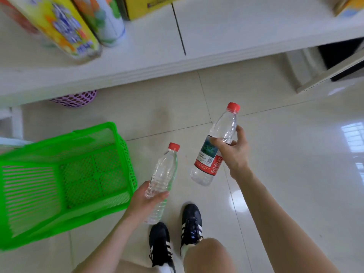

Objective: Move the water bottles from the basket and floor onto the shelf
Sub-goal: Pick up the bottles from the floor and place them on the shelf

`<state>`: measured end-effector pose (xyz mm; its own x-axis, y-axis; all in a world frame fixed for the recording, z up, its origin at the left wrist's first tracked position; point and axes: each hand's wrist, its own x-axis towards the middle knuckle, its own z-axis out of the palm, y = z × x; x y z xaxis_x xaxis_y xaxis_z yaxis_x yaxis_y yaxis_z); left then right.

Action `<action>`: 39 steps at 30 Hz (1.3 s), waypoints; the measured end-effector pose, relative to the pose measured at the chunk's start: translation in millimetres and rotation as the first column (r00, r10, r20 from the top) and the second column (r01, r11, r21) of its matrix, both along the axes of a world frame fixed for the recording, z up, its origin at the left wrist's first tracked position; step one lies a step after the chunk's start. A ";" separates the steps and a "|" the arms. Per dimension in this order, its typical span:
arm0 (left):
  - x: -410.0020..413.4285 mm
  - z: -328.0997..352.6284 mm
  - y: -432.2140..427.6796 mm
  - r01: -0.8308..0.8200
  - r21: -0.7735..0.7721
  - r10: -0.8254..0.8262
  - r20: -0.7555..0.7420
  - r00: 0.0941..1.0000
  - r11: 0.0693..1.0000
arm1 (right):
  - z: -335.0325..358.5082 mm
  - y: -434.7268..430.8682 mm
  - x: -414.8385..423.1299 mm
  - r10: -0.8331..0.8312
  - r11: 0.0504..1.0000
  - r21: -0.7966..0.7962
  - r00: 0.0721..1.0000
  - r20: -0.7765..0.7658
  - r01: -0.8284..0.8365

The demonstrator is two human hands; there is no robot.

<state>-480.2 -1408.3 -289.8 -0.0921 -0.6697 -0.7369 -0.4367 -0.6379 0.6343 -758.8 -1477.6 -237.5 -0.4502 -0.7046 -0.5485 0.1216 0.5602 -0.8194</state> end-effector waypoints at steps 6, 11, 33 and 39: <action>5.2 128.5 -8.0 -0.130 -0.035 0.127 -0.085 0.988 0.991 | 121.9 -1.2 16.9 0.079 0.996 -0.032 0.997 -0.002 -0.079; 12.8 222.6 -4.6 -0.259 -0.008 0.254 -0.177 0.951 0.966 | 217.4 2.9 31.0 0.153 0.985 -0.075 0.988 -0.001 -0.153; 155.1 501.2 27.7 -0.548 -0.248 0.404 -0.454 0.794 0.798 | 475.9 68.4 207.1 0.363 0.859 -0.369 0.930 -0.051 -0.356; 221.4 542.6 29.7 -0.560 -0.279 0.367 -0.521 0.771 0.780 | 511.3 67.6 269.9 0.415 0.793 -0.451 0.905 -0.093 -0.410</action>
<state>-258.8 -1378.7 252.7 0.0798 -0.9295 -0.3601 0.2132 -0.3370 0.9171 -488.9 -1410.0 273.7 -0.0565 -0.9903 -0.1270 -0.0262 0.1287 -0.9913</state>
